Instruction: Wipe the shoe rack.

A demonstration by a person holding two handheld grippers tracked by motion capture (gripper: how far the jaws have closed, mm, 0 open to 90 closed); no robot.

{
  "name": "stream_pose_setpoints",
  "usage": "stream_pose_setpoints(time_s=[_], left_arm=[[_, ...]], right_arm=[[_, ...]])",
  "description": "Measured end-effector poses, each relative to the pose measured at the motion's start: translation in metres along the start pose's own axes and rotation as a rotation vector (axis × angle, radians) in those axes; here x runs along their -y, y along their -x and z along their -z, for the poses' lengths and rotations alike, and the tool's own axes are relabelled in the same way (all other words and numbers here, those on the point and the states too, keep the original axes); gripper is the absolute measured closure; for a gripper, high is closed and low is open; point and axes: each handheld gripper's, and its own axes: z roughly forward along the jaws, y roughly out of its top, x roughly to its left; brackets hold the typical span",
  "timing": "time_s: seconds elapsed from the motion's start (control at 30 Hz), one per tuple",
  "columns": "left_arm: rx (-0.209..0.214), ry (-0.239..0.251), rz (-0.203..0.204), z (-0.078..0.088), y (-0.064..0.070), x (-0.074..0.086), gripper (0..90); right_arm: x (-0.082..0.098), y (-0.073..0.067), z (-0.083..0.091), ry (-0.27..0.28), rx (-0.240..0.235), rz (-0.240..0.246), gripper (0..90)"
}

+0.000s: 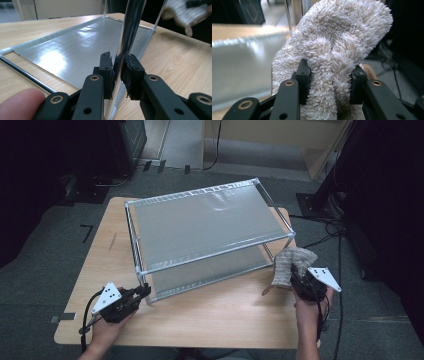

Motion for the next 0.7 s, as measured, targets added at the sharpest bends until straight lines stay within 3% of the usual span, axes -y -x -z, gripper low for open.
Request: stream_pose_setpoints(time_s=[0.13, 0.33, 0.47, 0.53, 0.63, 0.7], left_arm=[[0.001, 0.002, 0.000, 0.000, 0.000, 0.001, 78.2], [0.000, 0.004, -0.003, -0.001, 0.000, 0.002, 78.3], [-0.005, 0.003, -0.005, -0.001, 0.001, 0.002, 78.5], [-0.006, 0.002, -0.006, -0.001, 0.001, 0.003, 78.5], [-0.002, 0.002, -0.006, 0.000, 0.000, 0.003, 78.6], [0.009, 0.001, -0.004, 0.000, -0.001, 0.004, 78.5]], right_arm=[[-0.023, -0.009, 0.014, 0.098, -0.010, -0.018, 62.7], [-0.060, -0.030, 0.020, 0.245, -0.091, -0.054, 62.4], [-0.089, -0.056, 0.002, 0.247, -0.161, -0.014, 61.4], [-0.097, -0.068, -0.015, 0.200, -0.227, -0.007, 61.3], [-0.089, -0.085, -0.038, 0.129, -0.226, 0.037, 62.1], [-0.081, -0.089, -0.042, 0.145, -0.234, 0.023, 64.6]])
